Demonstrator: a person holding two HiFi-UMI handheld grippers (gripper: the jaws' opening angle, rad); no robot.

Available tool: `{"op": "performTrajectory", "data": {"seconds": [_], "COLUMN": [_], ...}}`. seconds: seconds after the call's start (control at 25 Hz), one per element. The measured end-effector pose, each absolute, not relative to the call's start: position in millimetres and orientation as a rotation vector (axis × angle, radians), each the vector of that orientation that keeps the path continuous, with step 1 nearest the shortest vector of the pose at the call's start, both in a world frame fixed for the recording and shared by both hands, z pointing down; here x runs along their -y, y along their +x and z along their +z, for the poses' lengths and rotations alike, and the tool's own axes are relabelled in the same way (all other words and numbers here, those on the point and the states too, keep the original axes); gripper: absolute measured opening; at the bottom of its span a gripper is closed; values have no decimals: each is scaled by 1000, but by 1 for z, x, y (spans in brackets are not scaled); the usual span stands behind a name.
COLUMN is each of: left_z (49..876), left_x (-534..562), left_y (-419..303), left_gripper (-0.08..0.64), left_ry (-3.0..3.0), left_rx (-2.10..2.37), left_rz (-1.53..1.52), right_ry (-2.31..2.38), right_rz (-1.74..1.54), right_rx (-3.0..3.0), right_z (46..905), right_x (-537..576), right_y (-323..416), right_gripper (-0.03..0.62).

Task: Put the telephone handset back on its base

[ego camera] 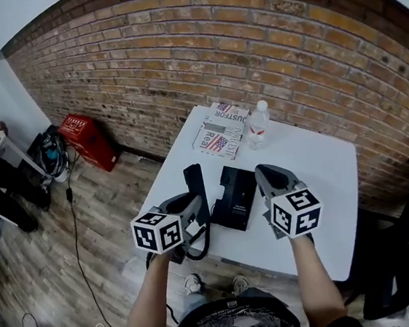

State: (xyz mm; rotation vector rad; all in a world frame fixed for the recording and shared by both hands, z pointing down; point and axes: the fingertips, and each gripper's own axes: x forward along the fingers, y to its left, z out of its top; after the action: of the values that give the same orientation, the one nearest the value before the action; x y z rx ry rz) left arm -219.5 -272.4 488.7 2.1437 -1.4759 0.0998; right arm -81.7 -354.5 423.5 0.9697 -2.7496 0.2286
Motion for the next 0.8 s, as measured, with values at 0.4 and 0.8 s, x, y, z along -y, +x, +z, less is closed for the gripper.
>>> {"op": "performTrajectory", "data": {"seconds": [0.4, 0.8], "left_z": [520, 543], "left_x": [307, 326], "left_y": [-205, -188], "left_gripper": [74, 74], "left_ry": [2217, 2178], "left_rx": [1055, 661], "left_rz": [96, 52], "right_ry": [1207, 1327], "right_rz": [257, 274], "right_rx": [2630, 2556], "right_z": [431, 436], "right_x": [353, 354], "right_y": [-66, -60], "right_gripper": [0, 0]}}
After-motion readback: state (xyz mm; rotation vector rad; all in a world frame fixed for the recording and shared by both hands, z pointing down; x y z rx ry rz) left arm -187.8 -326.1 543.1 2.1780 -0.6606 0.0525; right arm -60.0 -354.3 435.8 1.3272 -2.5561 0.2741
